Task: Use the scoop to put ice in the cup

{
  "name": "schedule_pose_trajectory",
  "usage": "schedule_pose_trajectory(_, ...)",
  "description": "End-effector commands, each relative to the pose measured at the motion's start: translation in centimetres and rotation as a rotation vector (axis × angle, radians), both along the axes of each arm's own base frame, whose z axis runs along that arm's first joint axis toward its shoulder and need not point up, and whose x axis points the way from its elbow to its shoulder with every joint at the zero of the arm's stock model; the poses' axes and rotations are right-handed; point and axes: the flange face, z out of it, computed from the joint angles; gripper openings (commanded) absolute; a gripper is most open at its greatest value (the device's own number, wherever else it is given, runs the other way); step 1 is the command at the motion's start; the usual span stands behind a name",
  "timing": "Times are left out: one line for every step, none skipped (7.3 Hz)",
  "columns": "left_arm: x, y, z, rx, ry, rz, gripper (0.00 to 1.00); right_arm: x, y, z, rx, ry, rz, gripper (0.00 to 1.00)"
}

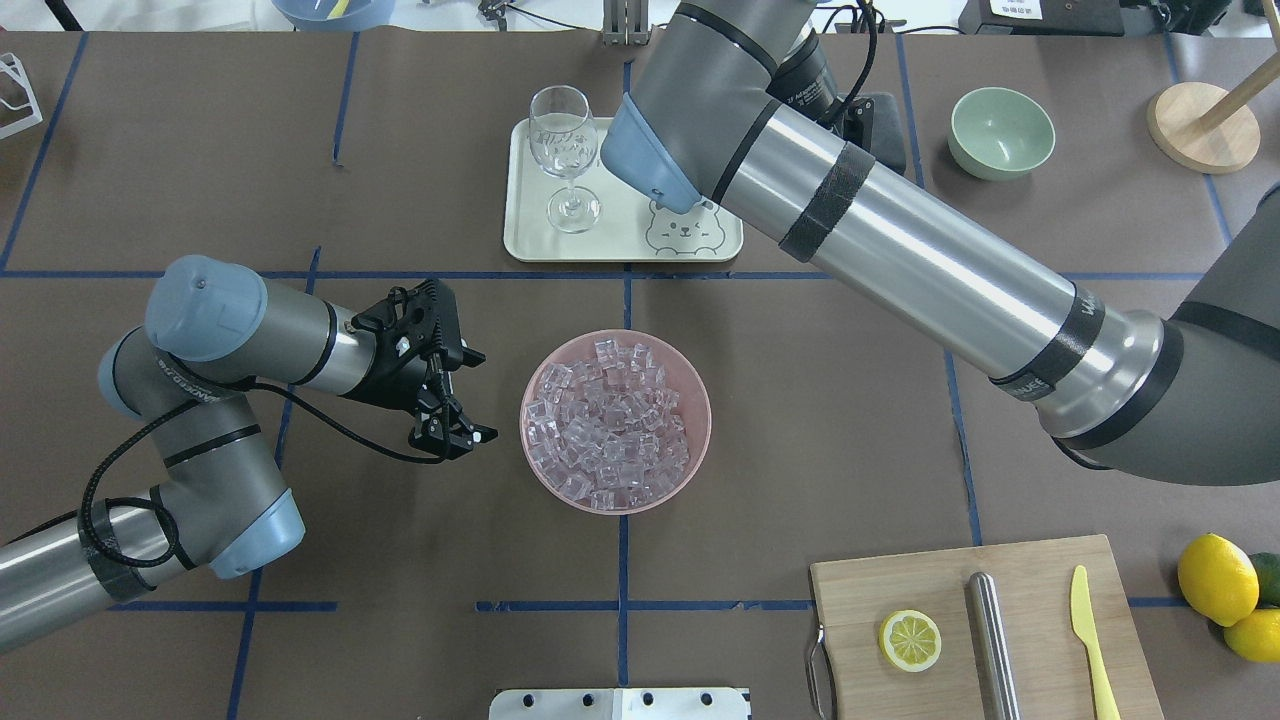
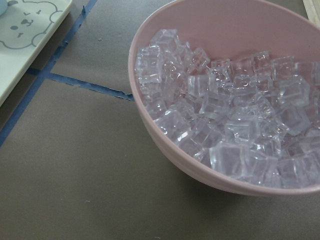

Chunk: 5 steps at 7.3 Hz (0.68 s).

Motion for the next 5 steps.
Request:
schedule_pose_trajectory(0.0,-0.1,0.0,0.004,-0.001,-0.001,1.0,0.2,0.0,-0.4,0.012,0.003,-0.006,0.0)
schedule_pose_trajectory(0.1,0.1,0.1,0.002,0.0,0.014,1.0,0.3,0.4,-0.4,0.018,-0.01,-0.005,0.0)
schedule_pose_trajectory(0.0,0.3,-0.2,0.006,0.008,0.018,1.0,1.4,1.7,0.8,0.037,-0.024,0.038,0.0)
schedule_pose_trajectory(0.0,0.3,-0.4,0.008,0.01,0.02,1.0,3.2,3.7,2.8,0.068,-0.051,0.104,0.0)
schedule_pose_trajectory(-0.1,0.4,-0.4,0.005,0.013,0.033,1.0,4.8,5.4,4.6,0.092,-0.089,0.182,0.0)
